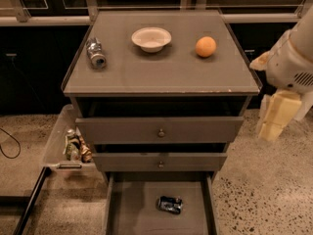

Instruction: Pick pepsi can from bottom drawer and place on counter

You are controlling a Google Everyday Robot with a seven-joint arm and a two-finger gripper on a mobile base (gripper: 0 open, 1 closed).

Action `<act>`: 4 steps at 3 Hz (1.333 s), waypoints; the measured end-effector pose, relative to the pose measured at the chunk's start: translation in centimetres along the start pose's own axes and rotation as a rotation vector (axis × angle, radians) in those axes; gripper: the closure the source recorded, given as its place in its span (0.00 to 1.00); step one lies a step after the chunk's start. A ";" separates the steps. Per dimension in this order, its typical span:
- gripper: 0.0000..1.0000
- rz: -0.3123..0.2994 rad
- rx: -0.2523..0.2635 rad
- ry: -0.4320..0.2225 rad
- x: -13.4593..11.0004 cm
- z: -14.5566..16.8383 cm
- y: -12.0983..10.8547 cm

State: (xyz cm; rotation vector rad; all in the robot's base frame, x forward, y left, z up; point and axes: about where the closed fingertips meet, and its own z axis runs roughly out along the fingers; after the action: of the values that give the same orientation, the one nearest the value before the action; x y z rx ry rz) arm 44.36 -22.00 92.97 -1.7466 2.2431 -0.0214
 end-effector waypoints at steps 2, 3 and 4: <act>0.00 -0.010 -0.145 -0.094 5.0 15.7 5.1; 0.00 -0.028 -0.141 -0.134 6.8 21.3 7.3; 0.00 -0.014 -0.097 -0.145 8.6 27.7 6.1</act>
Offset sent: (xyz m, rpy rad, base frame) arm -0.0370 -0.0163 -0.2816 0.1791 0.1239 0.0884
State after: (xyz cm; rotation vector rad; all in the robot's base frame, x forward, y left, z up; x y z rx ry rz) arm 43.39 -23.84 63.38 -1.7523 2.1600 0.2077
